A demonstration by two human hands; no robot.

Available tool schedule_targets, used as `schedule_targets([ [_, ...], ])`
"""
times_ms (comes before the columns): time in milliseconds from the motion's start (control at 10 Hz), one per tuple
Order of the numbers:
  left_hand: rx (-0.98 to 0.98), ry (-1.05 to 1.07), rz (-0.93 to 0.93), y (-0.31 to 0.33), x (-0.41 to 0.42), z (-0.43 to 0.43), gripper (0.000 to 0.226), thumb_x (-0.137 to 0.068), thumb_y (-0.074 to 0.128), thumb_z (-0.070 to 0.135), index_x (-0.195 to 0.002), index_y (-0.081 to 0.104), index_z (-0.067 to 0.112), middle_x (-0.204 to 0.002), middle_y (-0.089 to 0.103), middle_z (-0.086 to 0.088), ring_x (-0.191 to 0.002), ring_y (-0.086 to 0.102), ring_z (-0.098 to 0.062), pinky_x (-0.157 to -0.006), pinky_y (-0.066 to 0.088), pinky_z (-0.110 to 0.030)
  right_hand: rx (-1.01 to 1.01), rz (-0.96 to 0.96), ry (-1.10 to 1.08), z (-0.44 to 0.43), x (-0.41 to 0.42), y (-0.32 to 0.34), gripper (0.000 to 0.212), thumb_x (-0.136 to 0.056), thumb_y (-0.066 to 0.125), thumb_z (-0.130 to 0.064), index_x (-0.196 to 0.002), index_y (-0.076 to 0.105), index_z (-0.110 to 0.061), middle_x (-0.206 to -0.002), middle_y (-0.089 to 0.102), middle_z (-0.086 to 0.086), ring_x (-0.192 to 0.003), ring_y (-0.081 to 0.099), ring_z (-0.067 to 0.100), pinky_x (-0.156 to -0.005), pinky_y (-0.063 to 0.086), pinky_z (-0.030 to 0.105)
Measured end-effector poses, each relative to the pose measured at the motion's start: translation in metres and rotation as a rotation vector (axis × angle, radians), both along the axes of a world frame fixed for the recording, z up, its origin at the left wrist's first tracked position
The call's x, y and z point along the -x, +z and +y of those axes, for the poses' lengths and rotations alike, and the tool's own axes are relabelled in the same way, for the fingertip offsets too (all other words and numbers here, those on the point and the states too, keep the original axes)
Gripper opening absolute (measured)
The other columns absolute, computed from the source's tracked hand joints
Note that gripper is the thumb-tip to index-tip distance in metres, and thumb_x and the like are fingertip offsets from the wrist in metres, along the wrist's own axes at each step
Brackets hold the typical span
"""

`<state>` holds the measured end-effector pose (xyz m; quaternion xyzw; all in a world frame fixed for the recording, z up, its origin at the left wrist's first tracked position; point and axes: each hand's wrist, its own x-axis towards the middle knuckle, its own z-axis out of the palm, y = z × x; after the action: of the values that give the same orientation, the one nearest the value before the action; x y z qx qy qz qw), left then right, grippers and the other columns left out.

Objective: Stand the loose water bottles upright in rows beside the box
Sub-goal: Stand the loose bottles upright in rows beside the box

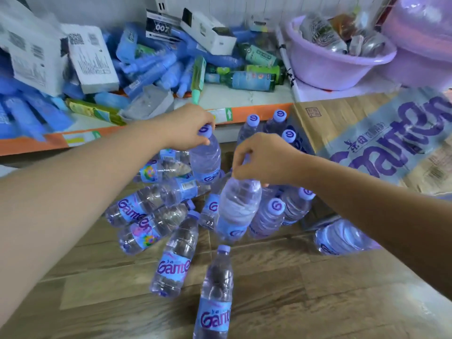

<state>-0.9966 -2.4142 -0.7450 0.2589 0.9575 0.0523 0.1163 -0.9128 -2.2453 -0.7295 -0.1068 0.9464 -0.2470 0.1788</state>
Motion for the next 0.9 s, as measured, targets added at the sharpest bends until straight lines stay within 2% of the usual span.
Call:
schedule_targets([
  [100, -0.022, -0.001, 0.025, 0.006, 0.005, -0.006, 0.026, -0.084, 0.064, 0.021, -0.107, 0.062, 0.008, -0.108, 0.059, -0.018, -0.105, 0.053, -0.034, -0.091, 0.044, -0.042, 0.035, 0.073, -0.121, -0.007, 0.025, 0.009, 0.014, -0.079, 0.060, -0.014, -0.080, 0.073, -0.010, -0.070, 0.066, 0.004, -0.036, 0.050, 0.003, -0.044, 0.039, 0.007],
  [200, -0.037, -0.012, 0.074, 0.007, 0.016, -0.005, 0.027, -0.086, 0.062, 0.020, -0.110, 0.061, 0.009, -0.112, 0.055, -0.017, -0.109, 0.052, -0.035, -0.093, 0.044, -0.045, 0.049, 0.110, -0.220, -0.009, 0.050, 0.012, 0.017, -0.079, 0.057, -0.010, -0.084, 0.073, -0.005, -0.071, 0.063, 0.004, -0.048, 0.056, 0.018, -0.057, 0.047, 0.023],
  [300, -0.057, -0.013, 0.115, 0.001, 0.031, -0.001, 0.029, -0.086, 0.060, 0.014, -0.114, 0.060, 0.007, -0.116, 0.054, -0.017, -0.111, 0.052, -0.035, -0.092, 0.044, -0.045, 0.029, 0.112, -0.256, -0.007, 0.074, 0.002, 0.017, -0.079, 0.059, -0.010, -0.087, 0.071, -0.001, -0.072, 0.063, 0.009, -0.059, 0.057, 0.024, -0.061, 0.047, 0.029],
  [400, -0.120, 0.027, 0.159, -0.008, 0.046, 0.000, 0.028, -0.084, 0.058, 0.007, -0.112, 0.060, 0.004, -0.117, 0.055, -0.017, -0.111, 0.053, -0.035, -0.094, 0.044, -0.043, 0.019, 0.091, -0.265, -0.004, 0.092, -0.013, 0.011, -0.080, 0.062, -0.013, -0.082, 0.066, -0.003, -0.075, 0.063, 0.013, -0.065, 0.064, 0.031, -0.066, 0.051, 0.033],
  [500, -0.151, 0.057, 0.194, -0.018, 0.056, 0.004, 0.029, -0.085, 0.058, 0.008, -0.114, 0.059, 0.004, -0.116, 0.053, -0.019, -0.110, 0.052, -0.034, -0.093, 0.044, -0.042, 0.030, 0.116, -0.293, -0.003, 0.106, -0.029, 0.004, -0.082, 0.062, -0.013, -0.081, 0.059, -0.010, -0.080, 0.065, 0.016, -0.090, 0.070, 0.039, -0.071, 0.052, 0.033],
  [600, -0.127, 0.053, 0.189, -0.032, 0.058, 0.009, 0.032, -0.083, 0.060, 0.010, -0.114, 0.059, 0.003, -0.116, 0.053, -0.021, -0.110, 0.052, -0.036, -0.092, 0.044, -0.044, 0.042, 0.065, -0.299, -0.004, 0.115, -0.046, 0.009, -0.084, 0.065, -0.017, -0.085, 0.063, -0.008, -0.093, 0.070, 0.016, -0.076, 0.071, 0.025, -0.076, 0.060, 0.033],
  [700, -0.075, 0.067, 0.152, -0.049, 0.055, 0.010, 0.035, -0.082, 0.061, 0.008, -0.116, 0.058, 0.002, -0.118, 0.052, -0.021, -0.112, 0.051, -0.036, -0.095, 0.042, -0.043, 0.131, -0.060, -0.310, -0.008, 0.121, -0.066, 0.009, -0.080, 0.068, -0.011, -0.083, 0.059, -0.011, -0.095, 0.066, 0.014, -0.067, 0.070, 0.015, -0.071, 0.062, 0.031],
  [800, -0.104, 0.087, 0.171, -0.056, 0.056, 0.010, 0.035, -0.083, 0.059, 0.004, -0.117, 0.057, 0.001, -0.120, 0.051, -0.021, -0.113, 0.050, -0.036, -0.096, 0.038, -0.040, 0.122, -0.022, -0.317, -0.011, 0.123, -0.072, 0.011, -0.078, 0.065, -0.007, -0.089, 0.062, -0.009, -0.099, 0.070, 0.015, -0.091, 0.071, 0.028, -0.078, 0.061, 0.037],
  [900, -0.089, 0.059, 0.204, -0.055, 0.059, 0.007, 0.036, -0.083, 0.060, 0.006, -0.119, 0.057, 0.001, -0.118, 0.052, -0.022, -0.112, 0.049, -0.037, -0.095, 0.041, -0.045, 0.059, 0.021, -0.303, -0.011, 0.129, -0.072, 0.016, -0.078, 0.061, -0.006, -0.091, 0.068, 0.000, -0.098, 0.074, 0.012, -0.087, 0.072, 0.028, -0.081, 0.060, 0.040],
])
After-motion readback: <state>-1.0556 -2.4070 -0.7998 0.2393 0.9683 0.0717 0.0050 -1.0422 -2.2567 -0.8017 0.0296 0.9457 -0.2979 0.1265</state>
